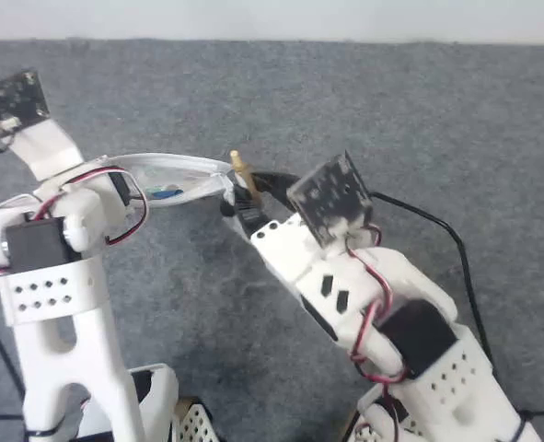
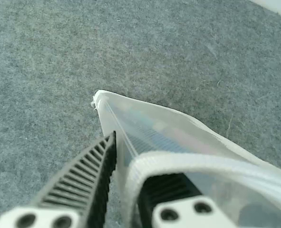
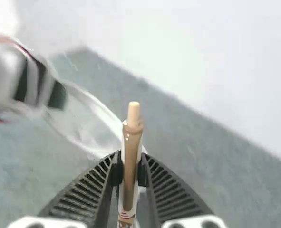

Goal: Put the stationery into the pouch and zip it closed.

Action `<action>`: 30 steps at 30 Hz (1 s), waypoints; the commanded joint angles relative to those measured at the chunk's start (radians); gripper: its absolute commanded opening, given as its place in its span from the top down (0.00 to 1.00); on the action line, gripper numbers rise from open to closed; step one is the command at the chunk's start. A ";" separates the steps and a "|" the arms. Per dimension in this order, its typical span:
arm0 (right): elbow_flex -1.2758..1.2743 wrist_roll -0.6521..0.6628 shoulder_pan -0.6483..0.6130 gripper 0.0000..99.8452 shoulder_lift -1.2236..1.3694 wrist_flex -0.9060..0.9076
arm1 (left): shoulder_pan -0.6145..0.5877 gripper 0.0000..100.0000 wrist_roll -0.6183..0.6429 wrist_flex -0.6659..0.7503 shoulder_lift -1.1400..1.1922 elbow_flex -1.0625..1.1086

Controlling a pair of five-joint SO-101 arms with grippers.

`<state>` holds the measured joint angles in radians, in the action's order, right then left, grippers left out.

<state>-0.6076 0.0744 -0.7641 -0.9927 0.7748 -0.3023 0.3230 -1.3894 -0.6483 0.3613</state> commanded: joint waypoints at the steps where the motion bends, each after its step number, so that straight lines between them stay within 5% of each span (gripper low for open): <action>1: 0.011 -0.011 -0.056 0.99 -0.064 -0.097 | 0.006 0.99 0.015 0.006 -0.015 -0.033; 22: -0.203 -0.011 -0.130 0.99 -0.064 -0.946 | 0.003 0.99 0.012 0.006 -0.015 -0.001; 30: -0.218 -0.011 -0.125 0.99 0.166 -1.148 | 0.003 0.99 0.011 0.006 -0.017 -0.001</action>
<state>-0.8316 0.0744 -0.8869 -0.9221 -0.2808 -0.3038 0.3230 -1.3909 -0.6483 0.3798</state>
